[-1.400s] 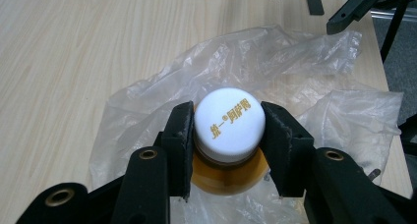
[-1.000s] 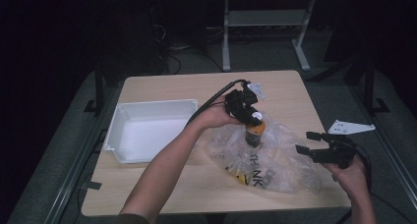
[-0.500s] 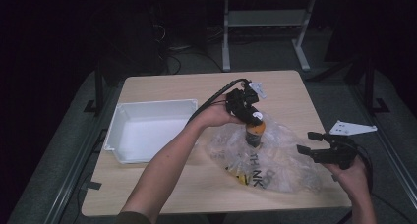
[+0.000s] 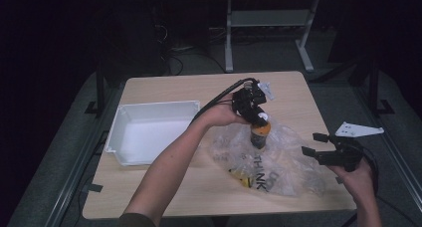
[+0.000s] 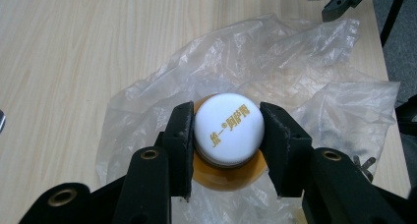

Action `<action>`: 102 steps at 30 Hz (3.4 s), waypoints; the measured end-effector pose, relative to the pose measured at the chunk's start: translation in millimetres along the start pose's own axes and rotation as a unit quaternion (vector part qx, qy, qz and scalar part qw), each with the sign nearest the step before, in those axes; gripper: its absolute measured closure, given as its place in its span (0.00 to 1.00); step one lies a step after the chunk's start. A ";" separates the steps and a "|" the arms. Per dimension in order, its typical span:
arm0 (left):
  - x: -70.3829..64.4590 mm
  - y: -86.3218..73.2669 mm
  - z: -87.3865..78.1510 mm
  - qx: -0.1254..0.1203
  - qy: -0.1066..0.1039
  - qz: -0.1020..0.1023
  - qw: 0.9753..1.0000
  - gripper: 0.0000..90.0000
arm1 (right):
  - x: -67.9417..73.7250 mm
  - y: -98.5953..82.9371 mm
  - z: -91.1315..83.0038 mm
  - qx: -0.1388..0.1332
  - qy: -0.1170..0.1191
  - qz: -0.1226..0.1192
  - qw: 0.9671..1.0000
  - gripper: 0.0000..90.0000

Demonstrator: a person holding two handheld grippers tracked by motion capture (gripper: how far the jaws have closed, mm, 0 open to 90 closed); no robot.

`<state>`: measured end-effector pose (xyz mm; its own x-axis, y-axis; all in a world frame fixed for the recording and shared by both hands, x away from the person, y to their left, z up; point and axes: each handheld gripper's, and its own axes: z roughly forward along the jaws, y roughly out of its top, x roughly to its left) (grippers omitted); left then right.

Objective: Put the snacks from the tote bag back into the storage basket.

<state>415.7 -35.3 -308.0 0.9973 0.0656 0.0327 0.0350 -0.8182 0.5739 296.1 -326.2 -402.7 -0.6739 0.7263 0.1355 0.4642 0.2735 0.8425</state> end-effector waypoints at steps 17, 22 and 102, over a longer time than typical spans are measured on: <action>-5.2 12.0 -27.8 -0.010 0.010 0.013 1.000 0.65 | -0.7 -1.9 -6.6 -0.011 -0.015 0.004 1.000 0.26; -6.8 15.2 -33.4 -0.009 0.016 0.018 1.000 0.65 | -0.9 -2.4 -6.6 -0.011 -0.016 0.004 1.000 0.26; -16.3 -21.0 -177.1 0.010 0.075 -0.019 0.997 0.65 | 0.9 -0.7 -0.7 -0.005 -0.024 -0.004 1.000 0.26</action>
<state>387.3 81.9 -175.6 0.9744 0.1806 0.1338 0.0756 -0.8240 0.5615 294.8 -326.1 -402.8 -0.6492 0.7536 0.1028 0.4518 0.2734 0.8492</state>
